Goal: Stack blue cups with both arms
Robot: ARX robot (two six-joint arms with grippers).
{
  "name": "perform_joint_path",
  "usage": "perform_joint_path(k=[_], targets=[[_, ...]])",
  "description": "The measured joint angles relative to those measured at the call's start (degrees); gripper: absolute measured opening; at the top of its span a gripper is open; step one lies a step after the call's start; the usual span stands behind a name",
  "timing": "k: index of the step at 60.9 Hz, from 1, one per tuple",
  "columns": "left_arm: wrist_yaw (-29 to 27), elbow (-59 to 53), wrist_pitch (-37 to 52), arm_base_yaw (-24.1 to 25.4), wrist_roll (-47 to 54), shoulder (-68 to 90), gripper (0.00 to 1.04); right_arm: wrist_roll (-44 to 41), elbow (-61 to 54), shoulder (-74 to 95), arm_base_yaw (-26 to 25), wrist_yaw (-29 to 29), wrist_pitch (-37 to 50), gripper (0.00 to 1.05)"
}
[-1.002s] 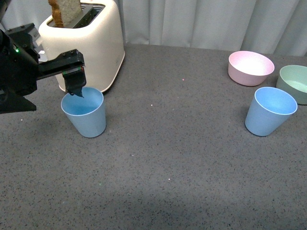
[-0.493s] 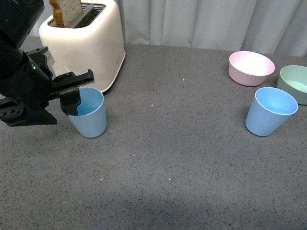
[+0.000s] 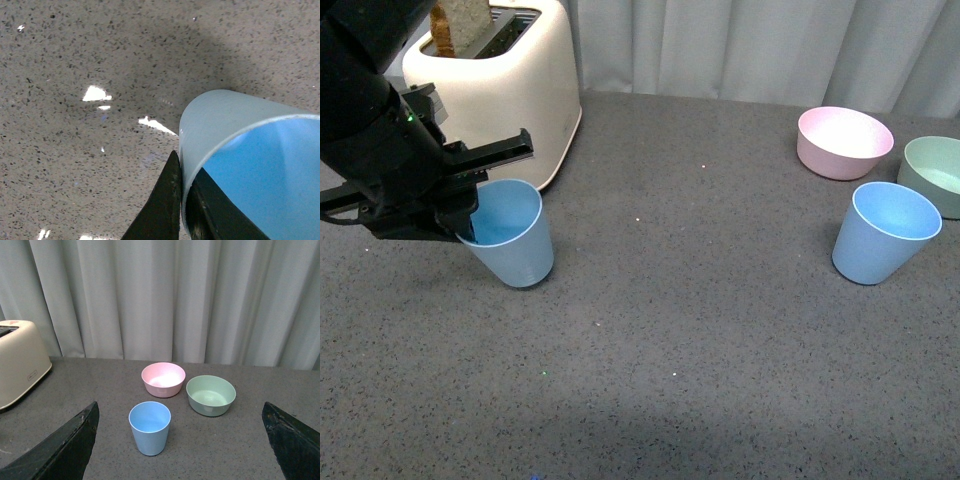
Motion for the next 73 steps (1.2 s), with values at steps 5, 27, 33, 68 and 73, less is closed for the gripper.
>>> perform_joint_path(k=[5, 27, 33, 68, 73], targets=[[-0.04, 2.27, -0.72, -1.95, -0.83, 0.94, 0.04, 0.0, 0.0, 0.0, 0.0, 0.0, 0.0, 0.95], [-2.51, 19.21, -7.26, -14.03, -8.31, 12.04, 0.04, 0.0, 0.0, 0.0, 0.0, 0.0, 0.0, 0.95], [-2.6, 22.47, -8.72, -15.41, -9.16, 13.77, 0.04, 0.0, 0.0, 0.0, 0.0, -0.02, 0.0, 0.95], [-2.12, 24.3, -7.45, -16.15, -11.06, 13.73, 0.55, 0.0, 0.0, 0.0, 0.0, 0.0, 0.0, 0.95], [-2.51, 23.74, -7.15, -15.98, -11.32, 11.82, 0.67, 0.0, 0.0, 0.0, 0.0, 0.0, 0.0, 0.95]])
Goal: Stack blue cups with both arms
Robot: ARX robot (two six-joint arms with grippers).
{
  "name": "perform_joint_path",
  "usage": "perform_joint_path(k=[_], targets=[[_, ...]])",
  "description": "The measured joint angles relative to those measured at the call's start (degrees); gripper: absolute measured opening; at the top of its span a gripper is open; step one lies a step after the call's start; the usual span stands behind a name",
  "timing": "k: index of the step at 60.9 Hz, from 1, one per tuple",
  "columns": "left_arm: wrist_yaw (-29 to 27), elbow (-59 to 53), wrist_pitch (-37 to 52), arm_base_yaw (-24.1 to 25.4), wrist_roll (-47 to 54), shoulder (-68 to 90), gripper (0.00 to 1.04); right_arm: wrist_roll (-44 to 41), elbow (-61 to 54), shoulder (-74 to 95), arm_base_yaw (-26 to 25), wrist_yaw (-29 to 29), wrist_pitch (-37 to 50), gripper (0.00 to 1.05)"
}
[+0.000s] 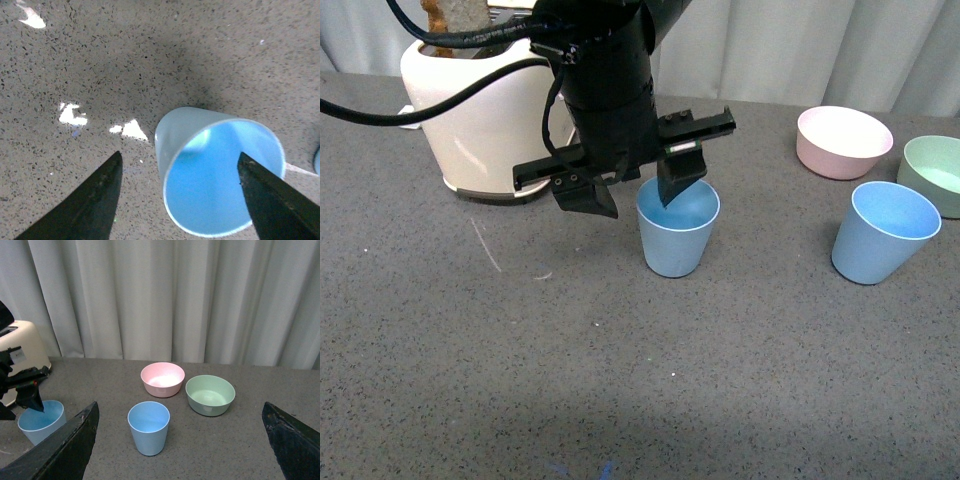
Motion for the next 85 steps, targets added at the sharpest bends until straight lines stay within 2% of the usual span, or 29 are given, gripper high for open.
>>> perform_joint_path(k=[11, 13, 18, 20, 26, 28, 31, 36, 47, 66, 85], targets=[[-0.02, -0.42, 0.28, 0.02, -0.2, -2.69, 0.98, 0.0, 0.0, 0.0, 0.0, 0.0, 0.0, 0.95], [-1.49, -1.2, 2.1, -0.02, 1.09, -2.95, 0.99, 0.0, 0.0, 0.0, 0.0, 0.0, 0.0, 0.95], [-15.72, -14.6, 26.91, 0.15, 12.61, -6.56, 0.85, 0.0, 0.0, 0.0, 0.0, -0.02, 0.0, 0.95], [-18.84, -20.83, 36.24, 0.7, 17.68, -8.35, 0.8, -0.02, 0.0, 0.0, 0.0, -0.02, 0.0, 0.95], [-19.67, -37.81, 63.82, 3.48, 29.68, -13.68, 0.64, 0.0, 0.0, 0.0, 0.0, 0.09, -0.02, 0.95], [-19.39, -40.94, 69.88, 4.2, 30.91, -14.88, 0.6, 0.0, 0.0, 0.0, 0.0, 0.11, -0.02, 0.95], [-18.27, -47.41, 84.7, 5.81, 34.18, -18.05, 0.51, 0.0, 0.0, 0.0, 0.0, 0.07, -0.02, 0.95], [-16.28, -54.49, 95.3, 8.37, 36.68, -24.7, 0.37, 0.0, 0.0, 0.0, 0.0, -0.04, 0.0, 0.95], [-12.07, -67.56, 97.59, 12.85, 38.32, -34.03, 0.04, 0.0, 0.0, 0.0, 0.0, -0.02, 0.0, 0.95], [-6.45, -80.21, 95.41, 18.51, 39.01, -48.78, 0.04, 0.0, 0.0, 0.0, 0.0, -0.02, -0.02, 0.95], [-2.64, -87.43, 86.97, 22.32, 39.15, -64.11, 0.04, 0.0, 0.0, 0.0, 0.0, 0.0, 0.0, 0.95]])
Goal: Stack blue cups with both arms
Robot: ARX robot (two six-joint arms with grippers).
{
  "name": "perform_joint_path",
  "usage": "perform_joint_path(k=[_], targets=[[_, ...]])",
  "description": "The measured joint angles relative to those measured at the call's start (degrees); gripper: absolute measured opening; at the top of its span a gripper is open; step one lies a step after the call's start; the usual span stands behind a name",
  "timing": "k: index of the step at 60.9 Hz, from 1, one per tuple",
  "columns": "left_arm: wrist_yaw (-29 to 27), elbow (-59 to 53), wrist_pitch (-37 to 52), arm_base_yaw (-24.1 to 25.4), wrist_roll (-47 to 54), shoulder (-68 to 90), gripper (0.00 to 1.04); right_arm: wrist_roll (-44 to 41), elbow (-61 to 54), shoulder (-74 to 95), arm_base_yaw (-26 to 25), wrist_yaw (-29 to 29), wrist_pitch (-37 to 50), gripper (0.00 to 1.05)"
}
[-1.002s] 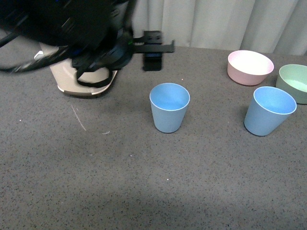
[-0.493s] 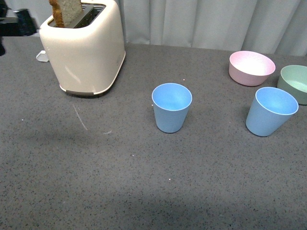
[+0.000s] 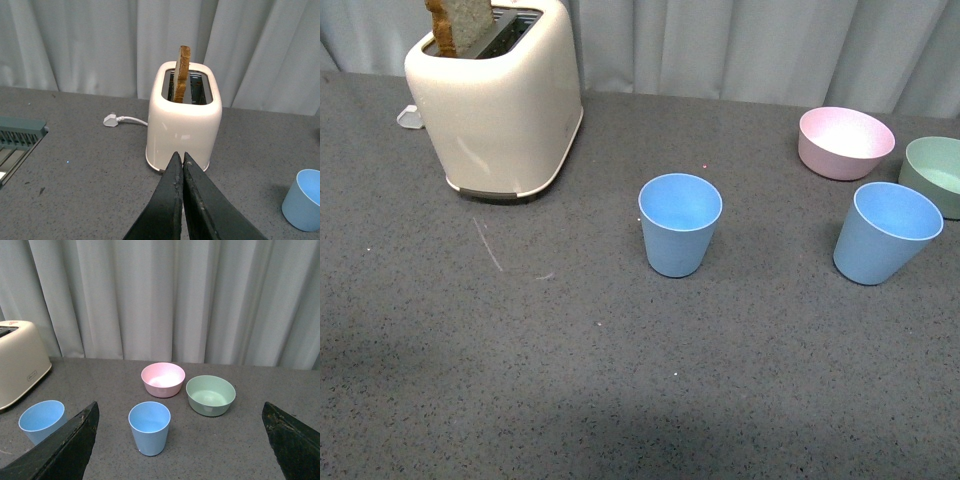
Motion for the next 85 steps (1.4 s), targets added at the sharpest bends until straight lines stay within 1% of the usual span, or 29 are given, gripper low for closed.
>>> perform_joint_path(k=[5, 7, 9, 14, 37, 47, 68, 85], targets=[[0.68, -1.01, -2.29, 0.66, 0.0, -3.34, 0.04, 0.0, 0.0, 0.0, 0.0, -0.02, 0.0, 0.95], [3.21, -1.51, -3.78, 2.34, 0.0, -5.33, 0.04, 0.0, 0.0, 0.0, 0.0, -0.02, 0.0, 0.95], [4.59, -1.86, -4.9, 3.54, 0.04, -6.78, 0.04, -0.02, 0.0, 0.0, 0.0, 0.0, 0.0, 0.95], [4.96, -2.71, -8.22, 5.11, 0.02, -11.06, 0.04, 0.0, 0.0, 0.0, 0.0, 0.02, 0.0, 0.95], [5.29, -3.87, -24.35, 5.31, 0.04, -29.75, 0.04, 0.0, 0.0, 0.0, 0.0, 0.0, 0.0, 0.95], [5.29, -3.89, -29.86, 5.31, 0.02, -35.65, 0.04, 0.0, 0.0, 0.0, 0.0, 0.0, 0.0, 0.95], [5.29, -3.91, -39.26, 5.31, 0.02, -45.4, 0.04, 0.0, 0.0, 0.0, 0.0, 0.0, 0.0, 0.95], [5.29, -3.91, -44.3, 5.31, 0.02, -50.49, 0.04, 0.0, 0.0, 0.0, 0.0, 0.0, -0.02, 0.95]])
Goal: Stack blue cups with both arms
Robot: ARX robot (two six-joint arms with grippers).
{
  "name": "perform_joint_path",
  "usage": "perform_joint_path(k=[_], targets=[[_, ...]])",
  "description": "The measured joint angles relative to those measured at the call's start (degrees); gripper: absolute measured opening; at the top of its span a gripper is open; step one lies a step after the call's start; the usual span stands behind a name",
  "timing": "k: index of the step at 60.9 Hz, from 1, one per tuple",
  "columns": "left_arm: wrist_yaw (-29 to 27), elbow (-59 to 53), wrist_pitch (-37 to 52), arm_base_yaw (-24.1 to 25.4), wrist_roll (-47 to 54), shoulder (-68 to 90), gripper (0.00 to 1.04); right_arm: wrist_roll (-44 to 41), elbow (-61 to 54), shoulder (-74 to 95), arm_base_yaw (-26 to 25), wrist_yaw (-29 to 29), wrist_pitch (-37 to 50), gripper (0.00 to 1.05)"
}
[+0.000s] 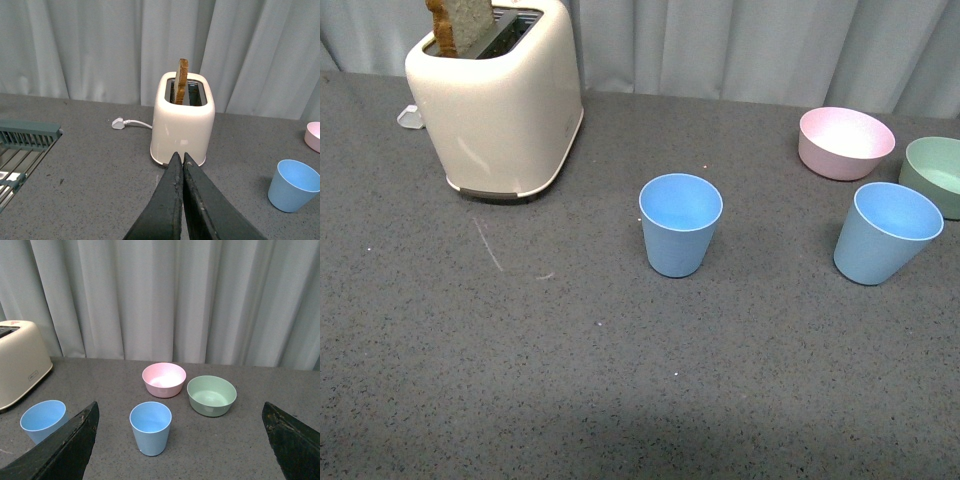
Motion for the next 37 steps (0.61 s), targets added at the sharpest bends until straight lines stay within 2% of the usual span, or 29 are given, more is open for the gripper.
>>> perform_joint_path(k=[10, 16, 26, 37], targets=[[0.0, 0.02, -2.91, 0.0, 0.02, -2.84, 0.04, 0.0, 0.0, 0.0, 0.0, 0.0, 0.02, 0.95], [0.07, 0.02, -11.78, 0.0, 0.02, -10.14, 0.04, 0.0, 0.0, 0.0, 0.0, 0.0, 0.0, 0.95], [0.07, 0.02, -12.35, 0.0, -0.02, -11.91, 0.04, 0.0, 0.0, 0.02, 0.0, 0.0, 0.02, 0.95], [0.07, 0.02, -12.37, 0.0, 0.0, -11.98, 0.5, 0.0, 0.0, 0.0, 0.0, 0.0, 0.0, 0.95]])
